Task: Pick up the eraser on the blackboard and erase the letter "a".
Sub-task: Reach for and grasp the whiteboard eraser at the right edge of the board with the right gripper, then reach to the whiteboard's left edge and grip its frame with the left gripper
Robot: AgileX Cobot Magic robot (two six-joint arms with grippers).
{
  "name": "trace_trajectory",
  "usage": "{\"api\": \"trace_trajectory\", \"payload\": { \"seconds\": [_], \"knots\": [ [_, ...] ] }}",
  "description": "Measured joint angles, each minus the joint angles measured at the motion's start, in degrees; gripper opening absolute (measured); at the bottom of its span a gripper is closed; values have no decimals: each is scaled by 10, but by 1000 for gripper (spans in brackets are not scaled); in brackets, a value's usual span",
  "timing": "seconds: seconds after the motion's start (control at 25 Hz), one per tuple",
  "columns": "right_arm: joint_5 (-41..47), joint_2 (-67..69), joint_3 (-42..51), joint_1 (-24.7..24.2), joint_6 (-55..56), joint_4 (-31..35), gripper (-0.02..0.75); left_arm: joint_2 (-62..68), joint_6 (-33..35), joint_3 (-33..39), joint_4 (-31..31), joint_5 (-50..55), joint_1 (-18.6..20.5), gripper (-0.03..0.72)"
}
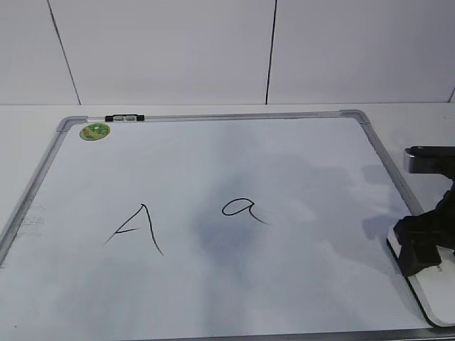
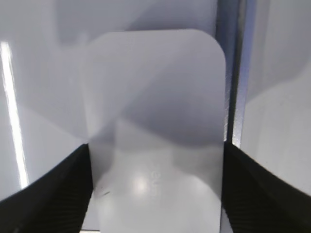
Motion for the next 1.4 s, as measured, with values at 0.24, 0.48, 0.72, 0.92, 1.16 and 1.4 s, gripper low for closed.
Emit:
{"api": "trace_trajectory", "payload": {
  "seconds": [0.24, 0.48, 0.72, 0.92, 1.16, 1.4],
  "knots": [
    [-6, 11, 0, 0, 0, 0, 593, 0, 0, 0, 0, 0, 0, 235],
    [-10, 13, -1, 0, 0, 0, 593, 0, 0, 0, 0, 0, 0, 235],
    [-10, 13, -1, 0, 0, -4, 542, 0, 0, 0, 0, 0, 0, 235],
    [-10, 14, -1, 0, 0, -4, 534, 0, 0, 0, 0, 0, 0, 235],
    [-10, 14, -1, 0, 0, -5, 534, 0, 0, 0, 0, 0, 0, 235],
    [-6, 12, -7, 0, -13, -5, 534, 0, 0, 0, 0, 0, 0, 235]
  ]
}}
